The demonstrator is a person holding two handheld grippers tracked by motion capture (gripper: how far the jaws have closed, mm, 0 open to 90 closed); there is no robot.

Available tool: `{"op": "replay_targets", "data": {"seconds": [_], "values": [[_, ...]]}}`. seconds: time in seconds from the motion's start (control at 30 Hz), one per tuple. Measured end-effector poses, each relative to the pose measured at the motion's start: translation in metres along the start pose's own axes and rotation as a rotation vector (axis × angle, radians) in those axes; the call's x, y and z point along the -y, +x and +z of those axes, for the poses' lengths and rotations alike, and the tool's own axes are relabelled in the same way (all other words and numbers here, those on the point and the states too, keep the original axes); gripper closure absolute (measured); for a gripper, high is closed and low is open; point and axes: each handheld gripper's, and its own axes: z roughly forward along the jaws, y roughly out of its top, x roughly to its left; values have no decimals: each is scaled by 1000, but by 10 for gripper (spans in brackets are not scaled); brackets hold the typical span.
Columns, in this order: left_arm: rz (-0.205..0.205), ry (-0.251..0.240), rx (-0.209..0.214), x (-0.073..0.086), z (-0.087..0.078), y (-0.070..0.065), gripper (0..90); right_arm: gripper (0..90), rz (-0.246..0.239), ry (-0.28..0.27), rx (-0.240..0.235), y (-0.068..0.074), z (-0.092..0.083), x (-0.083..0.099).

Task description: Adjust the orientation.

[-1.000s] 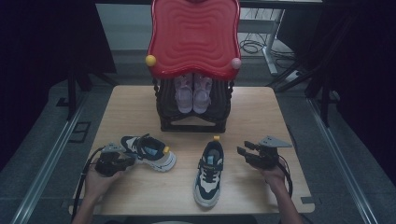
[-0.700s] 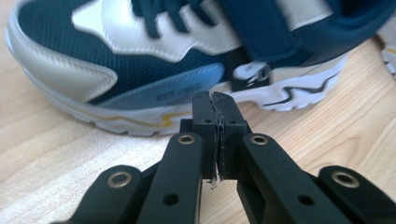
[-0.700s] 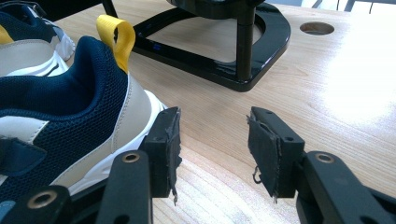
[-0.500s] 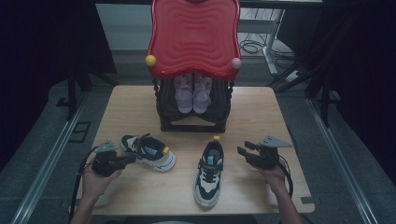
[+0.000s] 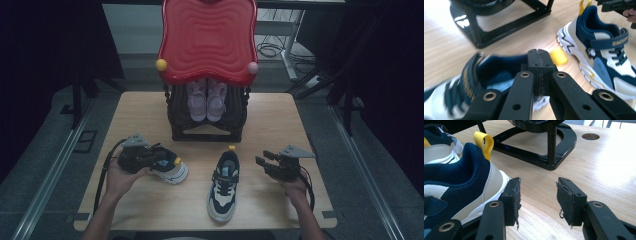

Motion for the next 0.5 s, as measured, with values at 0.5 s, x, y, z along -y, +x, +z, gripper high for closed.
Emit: {"op": "replay_targets", "data": {"seconds": [0.5], "values": [[84,151,18,-39,53,-10,900,542,3,-4,5,-2,-2,0]]}}
